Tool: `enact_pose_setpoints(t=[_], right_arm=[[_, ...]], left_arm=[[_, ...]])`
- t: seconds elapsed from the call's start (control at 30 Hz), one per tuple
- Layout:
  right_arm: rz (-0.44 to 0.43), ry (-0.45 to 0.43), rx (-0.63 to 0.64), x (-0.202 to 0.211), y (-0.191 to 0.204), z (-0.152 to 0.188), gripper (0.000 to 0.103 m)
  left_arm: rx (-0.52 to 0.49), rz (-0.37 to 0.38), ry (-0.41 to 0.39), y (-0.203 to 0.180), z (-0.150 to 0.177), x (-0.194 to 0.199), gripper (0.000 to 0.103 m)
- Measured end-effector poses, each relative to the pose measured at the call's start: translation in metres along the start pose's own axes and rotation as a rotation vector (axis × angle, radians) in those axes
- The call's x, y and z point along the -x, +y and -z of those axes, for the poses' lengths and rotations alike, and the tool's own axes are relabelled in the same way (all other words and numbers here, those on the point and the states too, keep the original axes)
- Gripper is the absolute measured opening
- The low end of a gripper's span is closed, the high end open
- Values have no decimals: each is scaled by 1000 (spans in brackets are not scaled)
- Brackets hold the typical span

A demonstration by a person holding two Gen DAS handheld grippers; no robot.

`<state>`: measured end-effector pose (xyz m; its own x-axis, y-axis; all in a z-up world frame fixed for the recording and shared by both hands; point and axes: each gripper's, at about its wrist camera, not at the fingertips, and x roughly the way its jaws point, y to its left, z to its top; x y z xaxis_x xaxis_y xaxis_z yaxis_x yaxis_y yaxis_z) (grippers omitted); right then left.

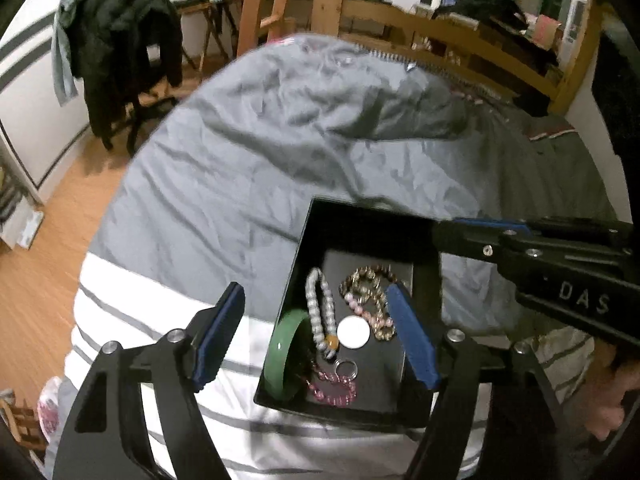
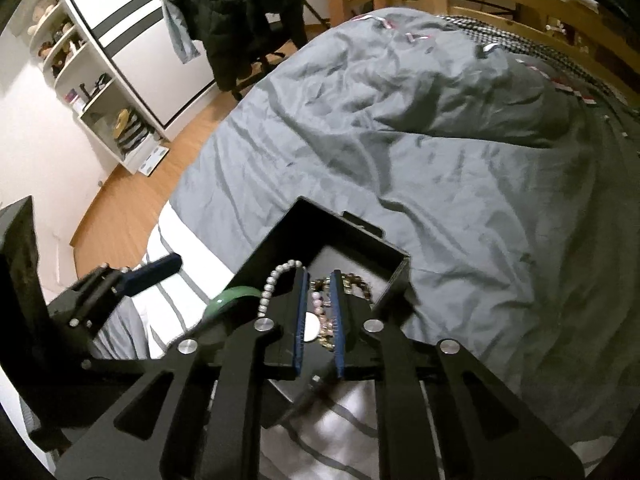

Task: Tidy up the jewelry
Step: 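Release the pink bracelet into the box with the left gripper while the right lowers the gold chain in, then grasp the silver ring on the sheet with the left gripper while the right grasps a small gold piece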

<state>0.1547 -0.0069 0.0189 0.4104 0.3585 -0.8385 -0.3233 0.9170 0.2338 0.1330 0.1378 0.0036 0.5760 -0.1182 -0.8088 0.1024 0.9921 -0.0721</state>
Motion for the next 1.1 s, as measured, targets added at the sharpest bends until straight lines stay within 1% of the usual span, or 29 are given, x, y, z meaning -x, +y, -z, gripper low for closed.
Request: enact_pose_setpoints(t=[0.03, 0.07, 0.1, 0.17, 0.23, 0.27, 0.33, 0.37, 0.47, 0.57, 0.7, 0.8, 0.83, 0.87, 0.9, 0.93, 0.97, 1.0, 1.03, 1.1], right_arm=[[6, -7, -3, 4, -4, 1, 25], [9, -14, -7, 8, -8, 3, 35], [14, -22, -16, 14, -15, 6, 40], [20, -39, -30, 26, -27, 13, 61], [55, -73, -44, 44, -45, 27, 70], [77, -85, -52, 53, -57, 37, 70], [107, -90, -71, 65, -76, 51, 70], [127, -91, -85, 73, -89, 63, 70], [167, -92, -100, 91, -117, 87, 70], [204, -109, -101, 110, -143, 113, 70], [206, -108, -80, 120, -167, 143, 70], [200, -76, -27, 112, -178, 164, 59], [205, -66, -17, 108, -180, 168, 52], [211, -56, -9, 104, -183, 173, 37], [209, -34, -11, 95, -189, 179, 33], [202, -23, -11, 91, -191, 182, 31], [188, -16, -5, 85, -194, 185, 28], [172, -3, 9, 76, -195, 189, 25], [166, 5, 15, 71, -196, 190, 22], [142, 25, 28, 59, -197, 192, 22]], left_arm=[[-2, 16, -5, -1, 0, 2, 73], [-2, 34, -7, -1, -1, 3, 77], [-4, 40, -12, -2, -1, 3, 78], [-29, 40, -24, -9, 0, 5, 82], [-51, 52, -44, -17, 1, 7, 85], [-64, 72, -53, -23, 2, 9, 87], [-98, 107, -67, -37, 7, 11, 88], [-138, 117, -71, -50, 10, 12, 89], [-244, 108, -83, -85, 21, 10, 89], [-332, 119, -71, -123, 36, 4, 89], [-451, 148, -88, -173, 59, -2, 89], [-556, 193, -117, -205, 77, -11, 89], [-595, 197, -118, -215, 82, -16, 89], [-640, 207, -111, -225, 89, -24, 89], [-668, 213, -100, -231, 92, -30, 85], [-689, 222, -81, -236, 95, -36, 81], [-703, 241, -51, -240, 97, -44, 74], [-709, 263, -30, -242, 98, -50, 65], [-709, 279, -16, -244, 98, -54, 62], [-699, 301, -1, -246, 95, -65, 56]])
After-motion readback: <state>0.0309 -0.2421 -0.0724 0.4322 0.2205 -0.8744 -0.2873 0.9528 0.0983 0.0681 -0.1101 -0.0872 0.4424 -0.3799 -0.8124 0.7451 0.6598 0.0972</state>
